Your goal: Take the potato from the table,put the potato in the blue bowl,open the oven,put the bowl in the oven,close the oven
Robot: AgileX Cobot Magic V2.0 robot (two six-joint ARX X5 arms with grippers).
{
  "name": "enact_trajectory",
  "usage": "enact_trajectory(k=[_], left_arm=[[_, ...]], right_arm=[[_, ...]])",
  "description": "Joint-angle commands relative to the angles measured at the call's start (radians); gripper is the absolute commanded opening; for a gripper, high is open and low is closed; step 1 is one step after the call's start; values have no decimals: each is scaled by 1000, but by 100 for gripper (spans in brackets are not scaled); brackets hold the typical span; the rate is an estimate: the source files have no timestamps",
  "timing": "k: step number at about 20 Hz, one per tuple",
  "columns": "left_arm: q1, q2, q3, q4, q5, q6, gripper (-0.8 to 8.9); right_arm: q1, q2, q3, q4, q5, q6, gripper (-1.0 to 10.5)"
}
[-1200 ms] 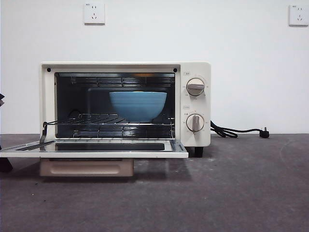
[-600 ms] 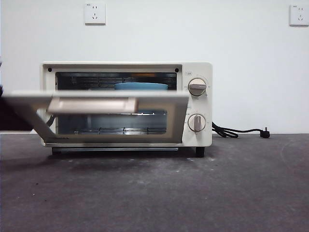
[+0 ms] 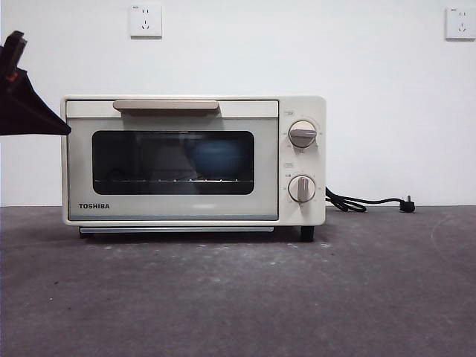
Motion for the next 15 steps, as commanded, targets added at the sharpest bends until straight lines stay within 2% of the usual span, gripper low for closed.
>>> enact_trajectory(k=[1, 8, 15], left_arm=[[-10, -34, 4, -30, -5, 8, -7], [-79, -331, 4, -175, -237, 36, -8], [-143, -583, 4, -336, -412, 55, -8]], right_arm=[[2, 0, 1, 3, 3, -8, 189], [2, 2, 1, -8, 2, -9, 190], [2, 2, 1, -10, 1, -18, 190]])
